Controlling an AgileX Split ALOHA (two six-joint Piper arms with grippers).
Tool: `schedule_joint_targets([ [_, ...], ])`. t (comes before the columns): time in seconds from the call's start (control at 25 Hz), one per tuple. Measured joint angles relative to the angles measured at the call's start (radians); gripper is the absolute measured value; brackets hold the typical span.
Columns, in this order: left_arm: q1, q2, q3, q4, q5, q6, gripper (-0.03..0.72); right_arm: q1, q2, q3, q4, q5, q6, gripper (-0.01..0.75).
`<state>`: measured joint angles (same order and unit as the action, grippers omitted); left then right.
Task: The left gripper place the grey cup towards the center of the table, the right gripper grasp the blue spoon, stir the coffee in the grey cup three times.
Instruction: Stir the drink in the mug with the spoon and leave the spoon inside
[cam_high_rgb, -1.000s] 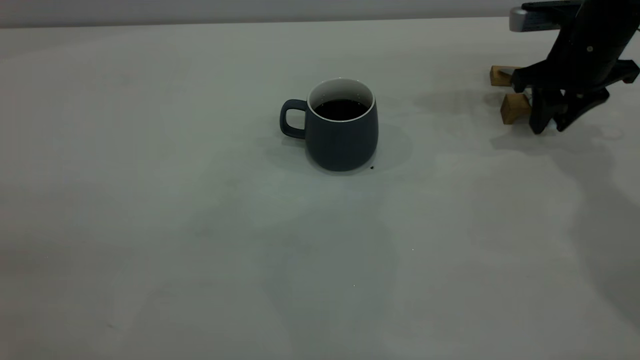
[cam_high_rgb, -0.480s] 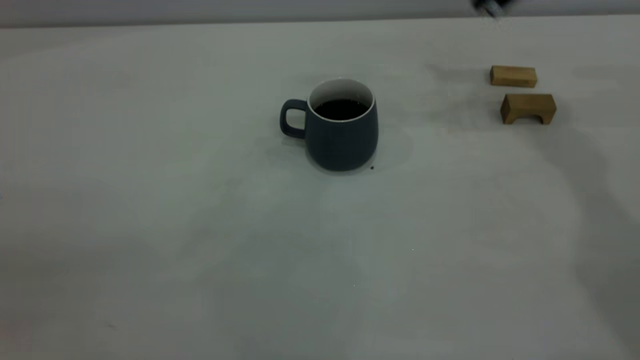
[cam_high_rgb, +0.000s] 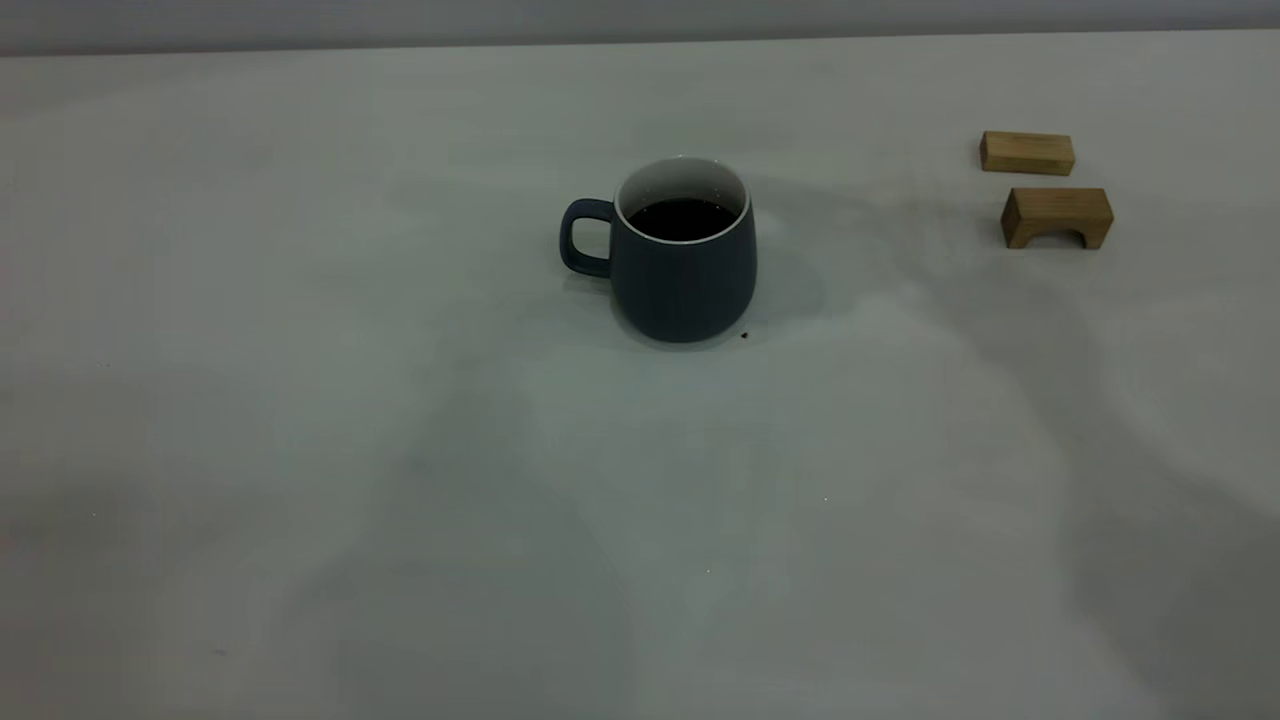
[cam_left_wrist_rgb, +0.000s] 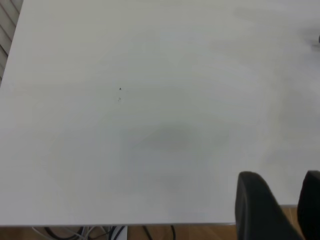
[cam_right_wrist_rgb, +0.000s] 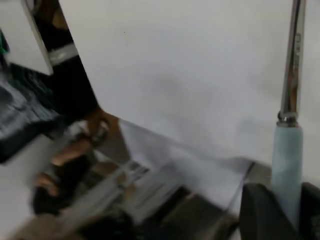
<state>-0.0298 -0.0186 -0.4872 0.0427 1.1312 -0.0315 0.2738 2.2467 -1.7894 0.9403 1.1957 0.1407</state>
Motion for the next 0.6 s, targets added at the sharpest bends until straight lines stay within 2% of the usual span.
schedule_joint_targets([
  [0.12,0.0,0.0,0.0,0.0,0.0,0.0,0.276,0.023,0.005,0.0,-0.019,0.0,0.228,0.135],
  [0.2,0.0,0.0,0.0,0.0,0.0,0.0,0.276,0.03,0.013,0.0,-0.033,0.001,0.307,0.135],
  [0.6,0.0,0.0,0.0,0.0,0.0,0.0,0.276,0.036,0.101,-0.001,-0.025,-0.001,0.426,0.135],
])
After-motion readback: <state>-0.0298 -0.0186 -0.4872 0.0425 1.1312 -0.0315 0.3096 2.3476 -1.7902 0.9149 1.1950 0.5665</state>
